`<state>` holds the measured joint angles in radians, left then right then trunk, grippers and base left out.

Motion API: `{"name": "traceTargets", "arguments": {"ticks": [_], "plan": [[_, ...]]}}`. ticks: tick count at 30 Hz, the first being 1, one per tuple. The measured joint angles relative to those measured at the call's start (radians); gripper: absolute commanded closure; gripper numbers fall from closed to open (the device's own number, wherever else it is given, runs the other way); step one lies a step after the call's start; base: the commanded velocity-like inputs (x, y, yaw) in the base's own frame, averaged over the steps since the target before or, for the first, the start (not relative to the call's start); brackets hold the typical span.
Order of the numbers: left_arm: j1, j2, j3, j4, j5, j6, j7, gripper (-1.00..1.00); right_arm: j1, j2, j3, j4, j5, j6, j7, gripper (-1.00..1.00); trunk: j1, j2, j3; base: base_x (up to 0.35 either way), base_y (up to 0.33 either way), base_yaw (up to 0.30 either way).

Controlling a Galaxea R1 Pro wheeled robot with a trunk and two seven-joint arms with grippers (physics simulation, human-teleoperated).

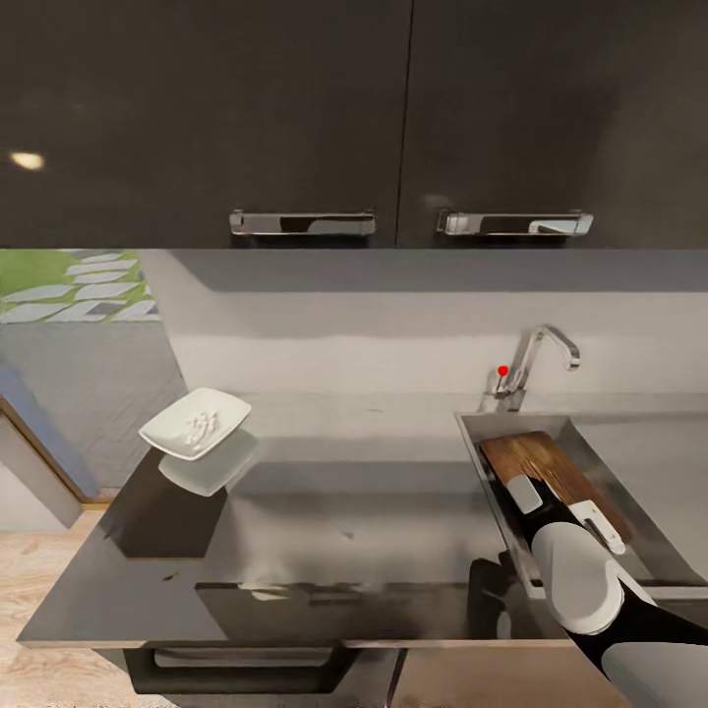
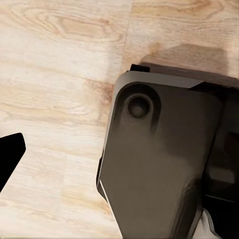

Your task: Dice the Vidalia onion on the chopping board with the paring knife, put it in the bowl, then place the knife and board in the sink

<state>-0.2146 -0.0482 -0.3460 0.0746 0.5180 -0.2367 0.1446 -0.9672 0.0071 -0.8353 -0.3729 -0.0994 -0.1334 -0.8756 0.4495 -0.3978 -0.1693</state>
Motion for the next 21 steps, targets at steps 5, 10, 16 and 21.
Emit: {"name": "traceTargets", "arguments": {"ticks": [5, 10, 16, 21], "plan": [[0.0, 0.0, 0.0, 0.0, 0.0, 0.0, 0.0, -1.0, 0.0, -0.004, -0.001, -0.001, 0.001, 0.0, 0.0, 1.0, 0.0, 0.0, -0.008, 0.168, 0.0, 0.067], [0.0, 0.0, 0.0, 0.0, 0.0, 0.0, 0.0, -1.0, 0.0, -0.016, -0.009, -0.006, 0.003, 0.0, -0.002, 1.0, 0.0, 0.0, -0.01, 0.027, 0.0, 0.01], [0.0, 0.0, 0.0, 0.0, 0.0, 0.0, 0.0, -1.0, 0.0, -0.03, -0.009, -0.006, 0.002, 0.001, -0.001, 1.0, 0.0, 0.0, -0.01, 0.002, 0.0, 0.001], [0.0, 0.0, 0.0, 0.0, 0.0, 0.0, 0.0, -1.0, 0.0, -0.049, -0.009, -0.005, 0.002, 0.002, -0.001, 1.0, 0.0, 0.0, -0.01, 0.0, 0.0, 0.0]]}}
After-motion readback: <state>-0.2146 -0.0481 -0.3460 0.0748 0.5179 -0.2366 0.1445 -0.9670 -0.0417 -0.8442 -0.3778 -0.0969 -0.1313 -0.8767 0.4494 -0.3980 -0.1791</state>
